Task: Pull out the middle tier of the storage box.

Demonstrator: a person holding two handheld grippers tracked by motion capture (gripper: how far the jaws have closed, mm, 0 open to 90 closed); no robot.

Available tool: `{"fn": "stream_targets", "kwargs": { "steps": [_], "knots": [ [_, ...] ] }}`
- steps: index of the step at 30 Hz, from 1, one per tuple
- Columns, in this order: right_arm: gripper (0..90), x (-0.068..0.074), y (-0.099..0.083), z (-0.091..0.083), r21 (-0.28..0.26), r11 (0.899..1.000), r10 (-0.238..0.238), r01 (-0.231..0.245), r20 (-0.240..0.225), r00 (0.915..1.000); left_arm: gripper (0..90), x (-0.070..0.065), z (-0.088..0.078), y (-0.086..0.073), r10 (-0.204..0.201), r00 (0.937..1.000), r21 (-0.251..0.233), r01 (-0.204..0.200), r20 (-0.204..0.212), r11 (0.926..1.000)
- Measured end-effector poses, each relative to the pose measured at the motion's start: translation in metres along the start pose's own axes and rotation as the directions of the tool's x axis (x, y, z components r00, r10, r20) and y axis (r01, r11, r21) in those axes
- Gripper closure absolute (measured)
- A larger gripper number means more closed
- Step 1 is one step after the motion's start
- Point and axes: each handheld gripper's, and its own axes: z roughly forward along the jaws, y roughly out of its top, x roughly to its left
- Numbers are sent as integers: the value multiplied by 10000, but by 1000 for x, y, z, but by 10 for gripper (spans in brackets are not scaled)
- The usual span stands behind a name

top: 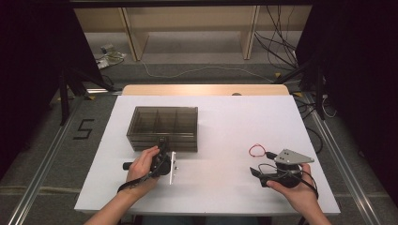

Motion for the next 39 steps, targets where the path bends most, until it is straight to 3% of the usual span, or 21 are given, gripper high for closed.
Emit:
{"fn": "stream_targets", "kwargs": {
  "steps": [10,18,39],
  "knots": [
    [161,0,0,0,-16,10000,-28,28,-22,10000,794,-3,0,5,319,9992,398,-310,-222,9987],
    [161,0,0,0,-11,10000,-42,42,-21,10000,800,-2,-1,6,150,9997,482,-140,-195,9987],
    [161,0,0,-1,-4,10000,-55,55,-34,10000,805,-2,-8,5,385,9988,342,-374,-302,9987]
  ]
}}
